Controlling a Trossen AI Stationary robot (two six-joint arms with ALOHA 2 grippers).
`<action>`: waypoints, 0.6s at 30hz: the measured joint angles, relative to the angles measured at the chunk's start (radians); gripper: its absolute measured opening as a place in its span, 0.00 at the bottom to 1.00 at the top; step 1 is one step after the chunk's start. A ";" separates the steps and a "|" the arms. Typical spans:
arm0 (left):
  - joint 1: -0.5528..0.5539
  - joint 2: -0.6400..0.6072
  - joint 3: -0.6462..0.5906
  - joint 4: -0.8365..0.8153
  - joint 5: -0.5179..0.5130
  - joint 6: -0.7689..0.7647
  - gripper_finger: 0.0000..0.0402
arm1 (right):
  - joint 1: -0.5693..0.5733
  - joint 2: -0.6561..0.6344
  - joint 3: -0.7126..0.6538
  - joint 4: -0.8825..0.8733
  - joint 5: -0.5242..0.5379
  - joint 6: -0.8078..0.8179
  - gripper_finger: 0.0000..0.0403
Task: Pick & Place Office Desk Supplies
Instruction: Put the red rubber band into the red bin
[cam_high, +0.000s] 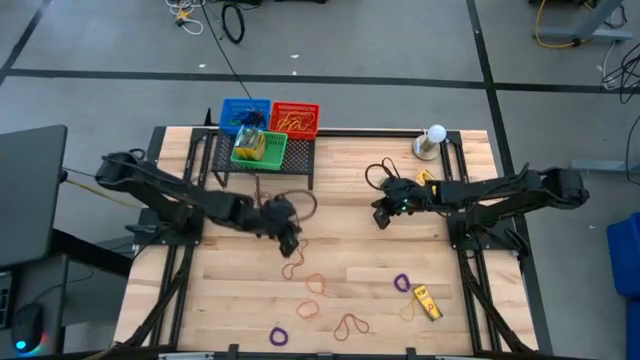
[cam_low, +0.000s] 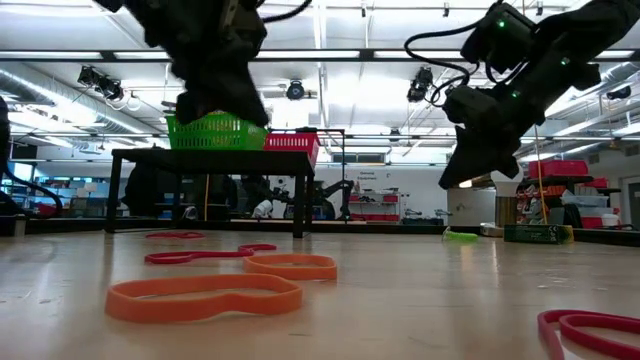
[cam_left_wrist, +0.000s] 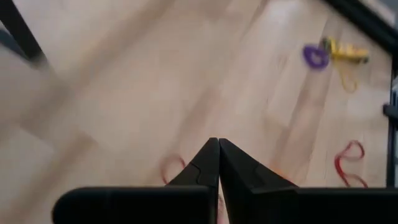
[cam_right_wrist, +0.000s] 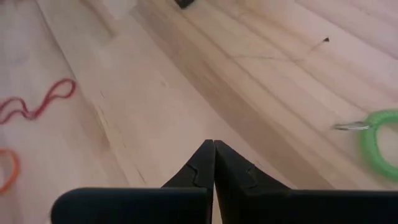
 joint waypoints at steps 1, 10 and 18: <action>-0.019 0.022 0.000 0.000 0.001 -0.036 0.03 | 0.004 0.000 -0.001 -0.001 0.000 -0.010 0.02; -0.148 0.182 0.007 -0.031 0.014 -0.256 0.16 | 0.025 0.000 -0.002 -0.004 0.000 -0.079 0.03; -0.185 0.344 0.147 -0.099 0.002 -0.207 0.29 | 0.030 0.001 -0.002 -0.003 0.000 -0.138 0.03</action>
